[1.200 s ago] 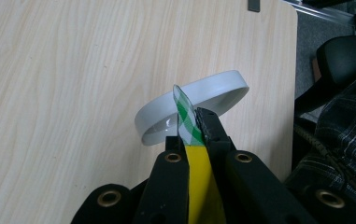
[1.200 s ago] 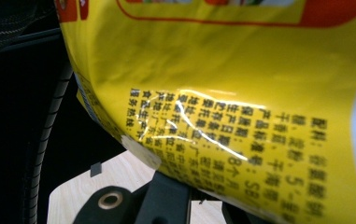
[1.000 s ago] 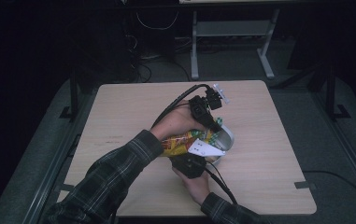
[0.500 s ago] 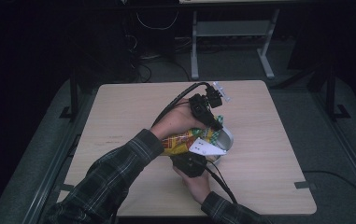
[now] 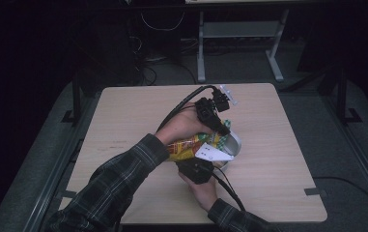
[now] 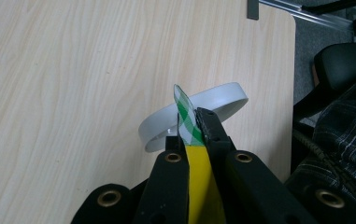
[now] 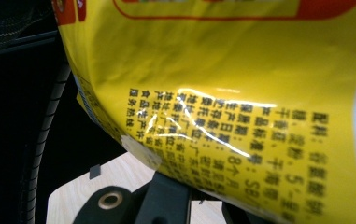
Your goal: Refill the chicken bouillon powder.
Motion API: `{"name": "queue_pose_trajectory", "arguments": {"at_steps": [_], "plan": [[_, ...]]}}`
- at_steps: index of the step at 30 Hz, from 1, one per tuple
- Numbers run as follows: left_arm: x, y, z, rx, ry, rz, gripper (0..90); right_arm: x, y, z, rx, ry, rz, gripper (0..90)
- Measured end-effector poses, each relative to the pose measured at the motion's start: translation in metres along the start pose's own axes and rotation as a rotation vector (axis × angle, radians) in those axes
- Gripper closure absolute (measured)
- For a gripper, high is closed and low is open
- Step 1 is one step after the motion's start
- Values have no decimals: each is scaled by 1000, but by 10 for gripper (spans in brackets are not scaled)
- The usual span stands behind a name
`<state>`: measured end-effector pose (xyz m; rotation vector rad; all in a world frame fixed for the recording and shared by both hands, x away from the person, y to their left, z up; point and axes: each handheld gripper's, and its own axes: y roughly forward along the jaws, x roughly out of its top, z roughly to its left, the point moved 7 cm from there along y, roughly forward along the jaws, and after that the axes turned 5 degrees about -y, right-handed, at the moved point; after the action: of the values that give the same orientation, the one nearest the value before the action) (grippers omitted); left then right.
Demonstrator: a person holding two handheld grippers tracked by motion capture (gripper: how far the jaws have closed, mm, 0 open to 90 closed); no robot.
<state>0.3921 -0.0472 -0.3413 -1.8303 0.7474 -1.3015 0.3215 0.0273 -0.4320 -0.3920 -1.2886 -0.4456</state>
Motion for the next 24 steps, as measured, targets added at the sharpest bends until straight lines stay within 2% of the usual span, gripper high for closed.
{"name": "queue_pose_trajectory", "arguments": {"at_steps": [24], "plan": [[-4, -2, -1, 3, -2, 1, 894, 0, 2, 4, 7, -9, 3, 898]]}}
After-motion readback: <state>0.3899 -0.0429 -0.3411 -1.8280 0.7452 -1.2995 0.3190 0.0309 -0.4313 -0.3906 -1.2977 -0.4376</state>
